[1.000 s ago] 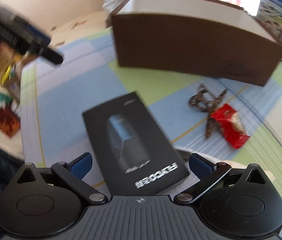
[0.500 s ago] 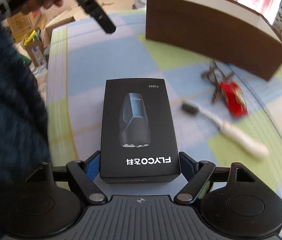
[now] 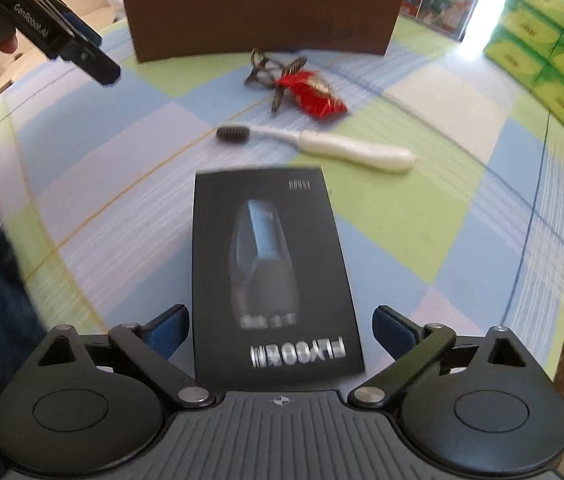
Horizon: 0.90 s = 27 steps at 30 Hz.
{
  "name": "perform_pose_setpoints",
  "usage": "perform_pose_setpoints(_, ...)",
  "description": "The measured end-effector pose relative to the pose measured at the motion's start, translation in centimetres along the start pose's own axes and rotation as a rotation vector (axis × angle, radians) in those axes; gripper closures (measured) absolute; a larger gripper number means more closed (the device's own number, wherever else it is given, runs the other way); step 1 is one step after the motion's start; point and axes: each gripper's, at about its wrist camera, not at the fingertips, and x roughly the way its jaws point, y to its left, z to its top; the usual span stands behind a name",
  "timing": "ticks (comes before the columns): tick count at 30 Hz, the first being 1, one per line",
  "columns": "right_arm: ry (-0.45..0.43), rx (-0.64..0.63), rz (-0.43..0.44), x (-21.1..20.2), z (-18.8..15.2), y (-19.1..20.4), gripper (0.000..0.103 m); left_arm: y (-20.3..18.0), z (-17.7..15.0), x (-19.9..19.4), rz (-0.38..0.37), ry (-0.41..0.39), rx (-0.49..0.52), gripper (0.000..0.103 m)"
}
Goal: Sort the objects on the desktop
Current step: 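Grasp the white brush with the left tool while the right tool holds the box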
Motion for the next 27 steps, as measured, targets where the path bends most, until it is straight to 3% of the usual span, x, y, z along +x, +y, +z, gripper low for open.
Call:
perform_pose_setpoints(3,-0.033,0.059,-0.012,0.7,0.5,-0.4,0.008,-1.2,0.9,0.7,-0.025,-0.023,0.049,0.010)
perform_pose_setpoints(5,-0.041,0.093,-0.005,0.9,0.6,-0.8,0.023,-1.8,1.4,1.2,-0.045,-0.041,0.075,0.010)
perform_pose_setpoints(9,-0.034,0.171,-0.057,0.5,0.4,-2.2,0.024,-3.5,2.5,2.2,-0.089,-0.067,0.146,0.012)
perform_pose_setpoints(18,-0.004,0.527,-0.226,-1.0,-1.9,-8.7,0.024,-8.8,4.9,5.5,-0.216,-0.128,0.386,0.025)
perform_pose_setpoints(22,-0.014,0.584,-0.250,-1.5,-2.8,-10.2,0.024,-10.5,6.3,7.8,-0.228,-0.114,0.453,0.041)
perform_pose_setpoints(27,-0.025,0.670,-0.241,-1.7,-4.2,-11.5,0.025,-11.8,7.5,10.4,-0.206,-0.082,0.488,0.054)
